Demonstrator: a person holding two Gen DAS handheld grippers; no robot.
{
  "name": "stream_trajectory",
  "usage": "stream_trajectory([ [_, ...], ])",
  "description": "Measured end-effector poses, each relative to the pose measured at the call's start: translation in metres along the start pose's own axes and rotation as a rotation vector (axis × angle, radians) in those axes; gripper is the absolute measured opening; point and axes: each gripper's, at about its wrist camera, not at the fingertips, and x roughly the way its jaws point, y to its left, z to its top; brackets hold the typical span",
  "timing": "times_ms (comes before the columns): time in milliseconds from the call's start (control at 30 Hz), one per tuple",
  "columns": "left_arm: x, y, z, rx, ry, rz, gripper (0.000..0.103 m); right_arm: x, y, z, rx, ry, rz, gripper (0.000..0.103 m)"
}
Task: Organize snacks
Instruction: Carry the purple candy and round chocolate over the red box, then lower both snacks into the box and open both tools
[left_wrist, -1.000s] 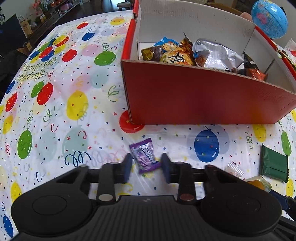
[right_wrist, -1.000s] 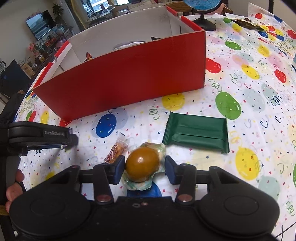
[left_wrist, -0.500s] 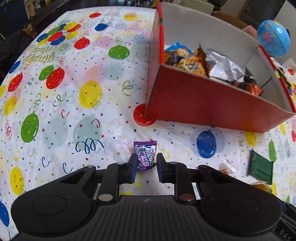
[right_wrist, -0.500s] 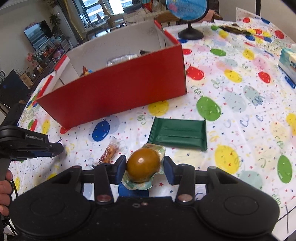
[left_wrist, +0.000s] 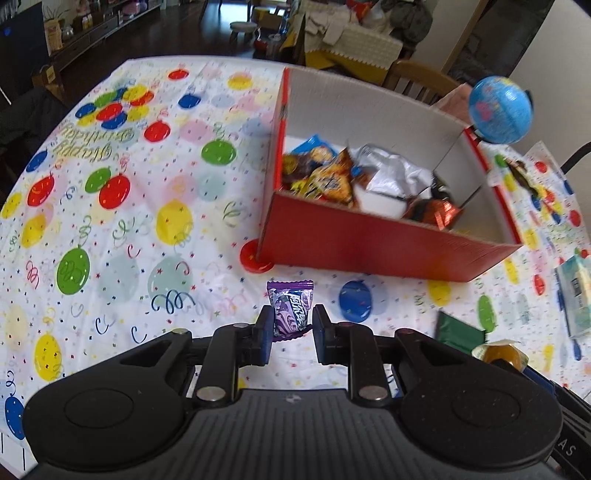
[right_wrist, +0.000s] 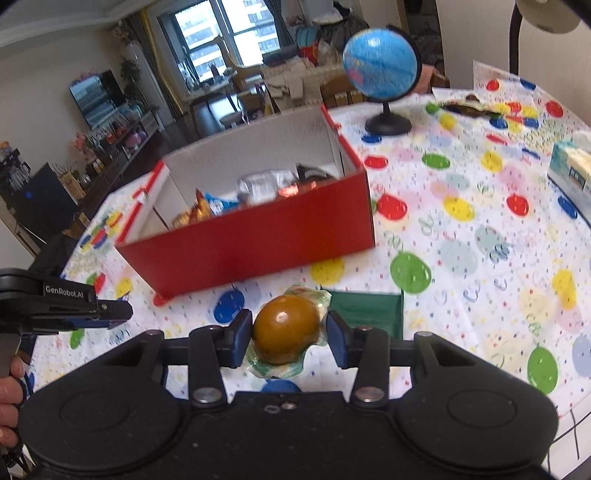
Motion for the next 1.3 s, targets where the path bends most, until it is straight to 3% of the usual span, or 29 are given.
stream_trajectory([
  [433, -0.030, -0.022, 0.030, 0.047, -0.092, -0.052, 0.021, -0.016, 0.012, 0.045, -0.055, -0.115, 0.023, 0.042],
  [700, -0.027, -0.039, 0.065, 0.106, -0.143, -0.043, 0.021, 0.000, 0.026, 0.082, -0.113, -0.144, 0.017, 0.042],
  [1300, 0.053, -0.049, 0.147, 0.219, -0.098, 0.015, 0.021, 0.082, 0.041, 0.129, -0.179, -0.098, -0.073, 0.042],
])
